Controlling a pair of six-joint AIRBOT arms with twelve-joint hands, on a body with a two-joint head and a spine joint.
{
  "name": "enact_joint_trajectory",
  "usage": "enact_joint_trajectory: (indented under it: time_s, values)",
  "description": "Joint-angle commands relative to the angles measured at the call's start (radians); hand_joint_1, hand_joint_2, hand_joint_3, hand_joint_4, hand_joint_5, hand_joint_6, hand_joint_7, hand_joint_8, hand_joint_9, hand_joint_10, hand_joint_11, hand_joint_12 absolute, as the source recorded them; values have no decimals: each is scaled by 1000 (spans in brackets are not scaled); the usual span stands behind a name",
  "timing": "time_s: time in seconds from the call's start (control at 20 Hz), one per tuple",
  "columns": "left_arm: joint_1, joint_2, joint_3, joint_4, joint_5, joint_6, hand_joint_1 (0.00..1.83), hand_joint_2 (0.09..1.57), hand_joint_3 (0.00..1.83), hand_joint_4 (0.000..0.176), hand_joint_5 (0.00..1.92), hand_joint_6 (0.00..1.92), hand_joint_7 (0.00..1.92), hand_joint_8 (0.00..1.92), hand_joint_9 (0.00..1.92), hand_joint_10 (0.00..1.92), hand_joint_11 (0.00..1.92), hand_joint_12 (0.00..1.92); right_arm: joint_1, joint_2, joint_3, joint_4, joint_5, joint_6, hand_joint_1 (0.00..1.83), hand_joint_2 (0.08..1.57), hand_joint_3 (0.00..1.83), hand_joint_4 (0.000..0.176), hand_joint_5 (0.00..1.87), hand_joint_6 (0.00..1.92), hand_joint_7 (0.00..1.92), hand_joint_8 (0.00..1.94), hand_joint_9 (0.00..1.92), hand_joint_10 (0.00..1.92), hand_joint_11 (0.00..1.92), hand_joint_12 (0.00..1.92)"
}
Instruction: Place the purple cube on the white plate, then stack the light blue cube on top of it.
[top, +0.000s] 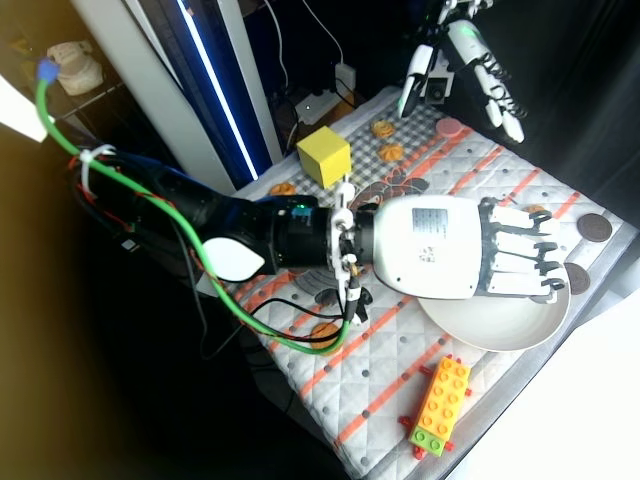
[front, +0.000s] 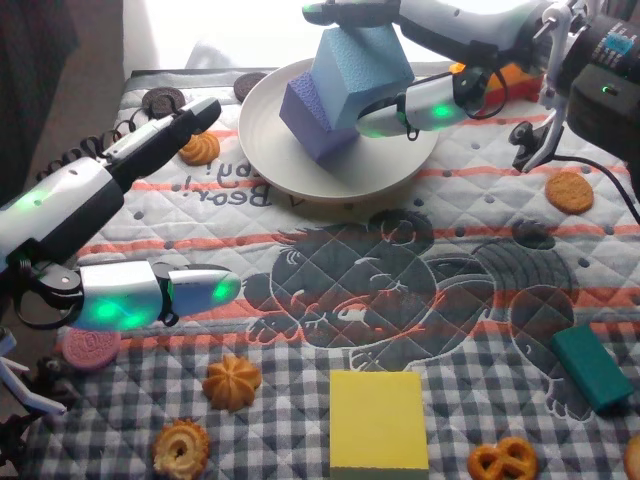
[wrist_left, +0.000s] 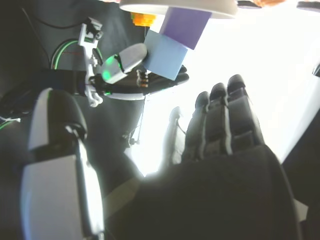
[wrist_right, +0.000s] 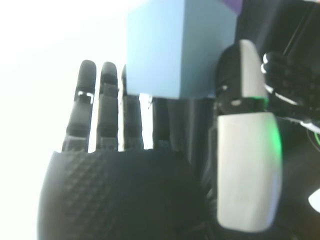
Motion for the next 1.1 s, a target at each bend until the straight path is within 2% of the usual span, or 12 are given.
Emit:
enact_joint_trajectory:
  time_s: [0.0,0.3,0.45,0.5,0.55,0.65,0.7,0.75,0.8,0.85,0.95,1.05]
  values:
    - [-10,1,6,16,-116,-7,818,896,0,176,0,0,0,0,0,0,0,0,13,7,7,25,106,1,865,973,1,123,267,0,302,0,298,1,0,1008]
    - [-11,0,6,17,-119,-9,810,898,2,176,0,0,0,0,0,0,0,0,17,3,16,25,97,1,854,977,0,132,178,0,263,0,274,0,0,996]
    - [-11,-1,14,21,-119,-38,822,898,1,176,4,2,0,0,0,0,0,0,24,0,26,24,87,1,849,966,0,154,98,0,136,0,192,0,0,865]
    - [-10,-2,16,21,-119,-43,822,898,1,176,4,2,0,0,0,0,0,0,26,-1,29,24,84,1,849,966,0,154,98,0,136,0,192,0,0,865]
    - [-10,-2,16,21,-119,-44,833,897,0,176,5,2,0,0,0,0,0,0,29,-1,32,24,81,1,847,957,0,172,62,0,76,0,147,0,0,799]
    - [-10,-1,16,22,-120,-44,855,890,0,176,21,5,0,0,0,0,0,0,30,-1,33,24,79,1,790,941,0,176,0,0,0,0,93,1,0,829]
    - [-10,-1,16,22,-122,-44,863,888,0,176,31,9,0,0,0,0,0,0,30,1,33,24,80,1,767,939,1,176,0,0,0,0,53,10,0,691]
    - [-10,-1,15,22,-123,-44,863,888,0,176,31,9,0,0,0,0,0,0,30,5,30,24,80,1,767,939,1,176,0,0,0,0,53,10,0,691]
    - [-10,-1,15,22,-124,-44,862,885,0,176,39,9,0,0,0,0,0,0,31,18,21,24,89,1,701,922,2,176,0,0,0,0,1,0,0,175]
    - [-10,0,15,22,-125,-44,865,882,0,176,36,7,0,0,0,0,0,0,31,27,14,23,101,1,662,914,0,176,0,0,0,0,0,0,0,34]
    - [-9,8,11,18,-142,-46,867,879,0,176,40,6,0,0,0,0,0,0,31,77,-25,25,158,-3,660,889,0,176,0,0,0,0,0,0,0,0]
    - [-3,21,7,17,-162,-61,873,875,0,176,22,0,0,0,0,0,0,0,18,147,-92,77,216,-86,670,884,0,176,0,0,0,0,0,0,0,0]
